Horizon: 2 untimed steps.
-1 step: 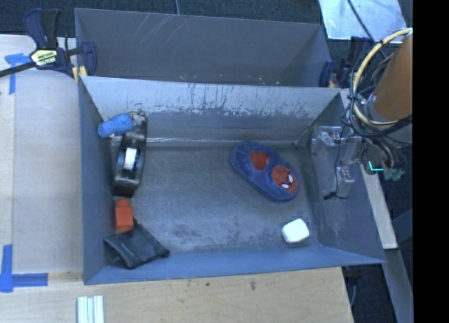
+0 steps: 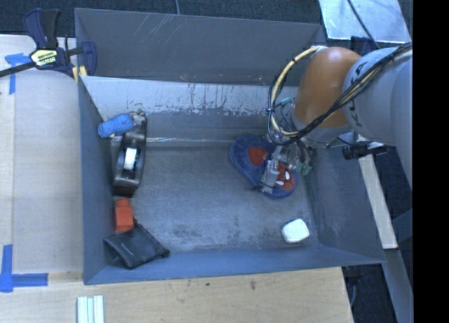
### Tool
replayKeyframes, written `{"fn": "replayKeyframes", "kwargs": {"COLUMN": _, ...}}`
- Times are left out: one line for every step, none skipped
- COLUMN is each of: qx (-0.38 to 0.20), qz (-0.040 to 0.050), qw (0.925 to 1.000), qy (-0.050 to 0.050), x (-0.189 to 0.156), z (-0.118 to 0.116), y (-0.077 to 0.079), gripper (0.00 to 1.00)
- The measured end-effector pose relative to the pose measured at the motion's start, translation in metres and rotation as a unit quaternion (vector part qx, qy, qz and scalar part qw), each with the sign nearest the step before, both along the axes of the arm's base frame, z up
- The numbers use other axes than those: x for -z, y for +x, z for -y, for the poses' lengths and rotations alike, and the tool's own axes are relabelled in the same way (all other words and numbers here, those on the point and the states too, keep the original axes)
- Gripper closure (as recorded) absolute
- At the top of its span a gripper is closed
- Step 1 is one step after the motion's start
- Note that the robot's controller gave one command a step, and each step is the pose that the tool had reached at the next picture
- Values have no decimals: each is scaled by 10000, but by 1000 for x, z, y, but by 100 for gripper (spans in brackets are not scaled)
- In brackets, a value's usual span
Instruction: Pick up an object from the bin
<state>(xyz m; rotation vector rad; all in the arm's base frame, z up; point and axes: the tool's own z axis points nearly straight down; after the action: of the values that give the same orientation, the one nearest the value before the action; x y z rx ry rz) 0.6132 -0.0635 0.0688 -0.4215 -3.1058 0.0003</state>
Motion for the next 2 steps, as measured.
{"fn": "replayKeyframes", "kwargs": {"qx": 1425, "qz": 39, "qw": 9898, "qy": -4, "x": -32, "z": -41, "y": -24, "gripper": 0}}
{"fn": "replayKeyframes", "kwargs": {"qx": 2160, "qz": 33, "qw": 9764, "qy": -12, "x": -31, "z": -49, "y": -37, "gripper": 0}}
